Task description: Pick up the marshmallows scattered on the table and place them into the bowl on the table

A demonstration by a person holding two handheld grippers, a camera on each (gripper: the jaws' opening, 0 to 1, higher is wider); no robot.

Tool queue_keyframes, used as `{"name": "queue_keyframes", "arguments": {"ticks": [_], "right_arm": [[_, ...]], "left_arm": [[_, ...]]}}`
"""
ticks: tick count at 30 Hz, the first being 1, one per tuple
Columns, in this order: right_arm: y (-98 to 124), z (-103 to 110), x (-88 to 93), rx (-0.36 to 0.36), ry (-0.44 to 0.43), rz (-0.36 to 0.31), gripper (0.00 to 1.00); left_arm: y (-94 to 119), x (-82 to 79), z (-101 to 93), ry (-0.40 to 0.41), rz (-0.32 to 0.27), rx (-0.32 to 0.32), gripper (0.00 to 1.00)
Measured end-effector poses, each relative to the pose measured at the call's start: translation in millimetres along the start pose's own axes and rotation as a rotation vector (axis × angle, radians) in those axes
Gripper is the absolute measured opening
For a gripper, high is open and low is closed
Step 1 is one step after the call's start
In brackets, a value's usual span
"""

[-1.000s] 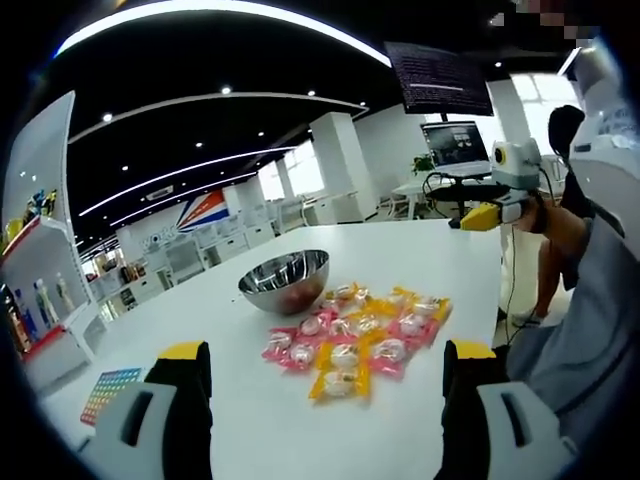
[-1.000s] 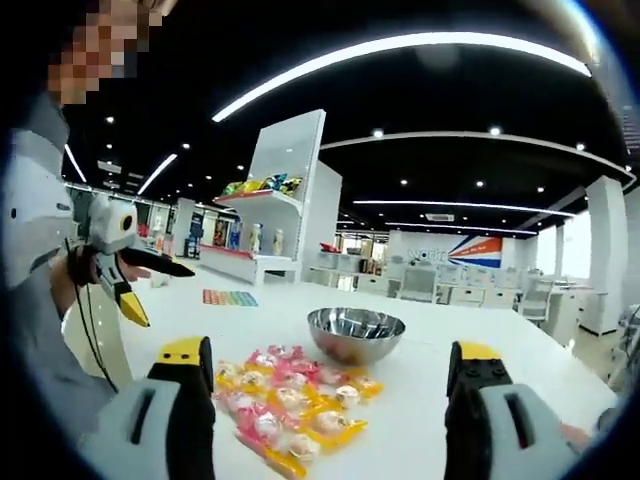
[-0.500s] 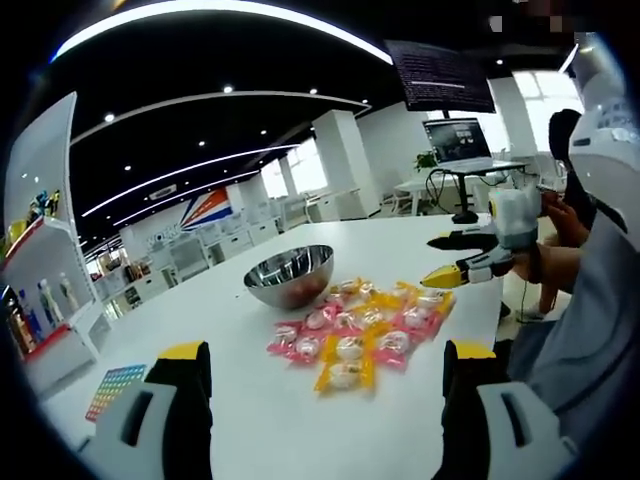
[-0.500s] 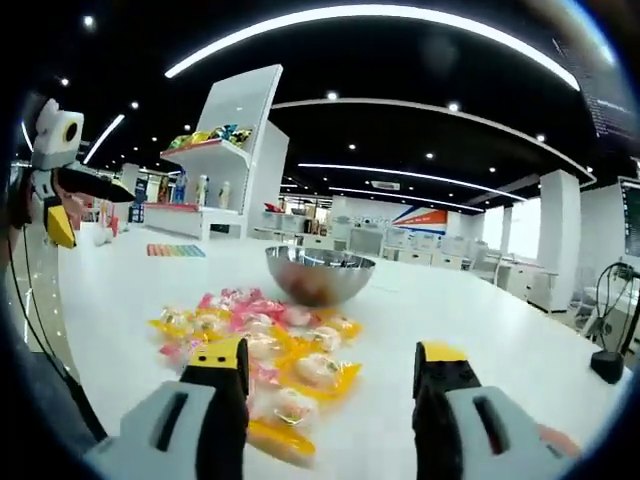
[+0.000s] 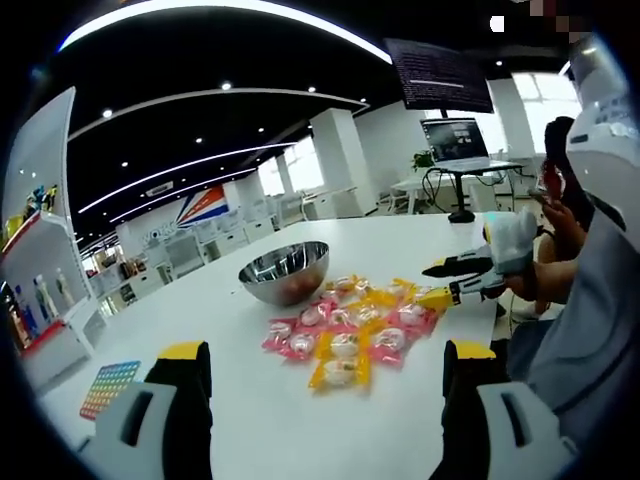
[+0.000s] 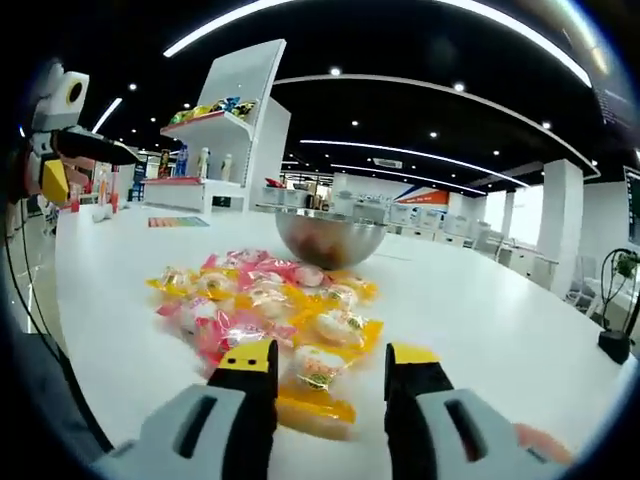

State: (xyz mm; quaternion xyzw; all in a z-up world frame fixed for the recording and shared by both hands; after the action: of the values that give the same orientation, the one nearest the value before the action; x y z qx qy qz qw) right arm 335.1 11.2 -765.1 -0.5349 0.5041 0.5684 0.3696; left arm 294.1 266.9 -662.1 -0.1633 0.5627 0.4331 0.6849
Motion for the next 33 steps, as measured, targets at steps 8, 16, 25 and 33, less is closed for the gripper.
{"name": "queue_keyframes", "arguments": {"ticks": [8,16,25,33], "right_arm": [[-2.0,2.8,7.3,-0.025,-0.019,0.032,0.27],[-1.3,4.6,10.0,-0.036,-0.023,0.048,0.19],[1.3,7.9,10.9,-0.050,-0.027,0.043,0.14],[8.1,0.9,-7.5,-0.042,-0.007,-0.003,0.14]], "left_arm": [[-0.6,2.5,0.1,0.002,0.006,-0.005,0.96],[0.1,2.8,0.3,-0.001,0.008,-0.009,0.96],[0.8,1.0,-0.8,-0.002,0.005,-0.010,0.96],[1.0,1.0,-0.2,0.000,0.001,-0.011,0.96]]}}
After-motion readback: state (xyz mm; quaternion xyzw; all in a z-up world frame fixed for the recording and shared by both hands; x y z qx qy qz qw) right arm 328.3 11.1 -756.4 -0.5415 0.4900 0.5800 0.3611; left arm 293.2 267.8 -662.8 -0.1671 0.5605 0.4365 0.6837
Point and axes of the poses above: the point that each gripper's makers call its tool centre point, and the gripper's own axes: y roughly backward along the fingers, z roughly to its left, x roughly out of its underside, the point moved 3 cm from there along y, roughly backward along the fingers, and after that the axes turned 4 degrees about -y, right-handed, at the moved point
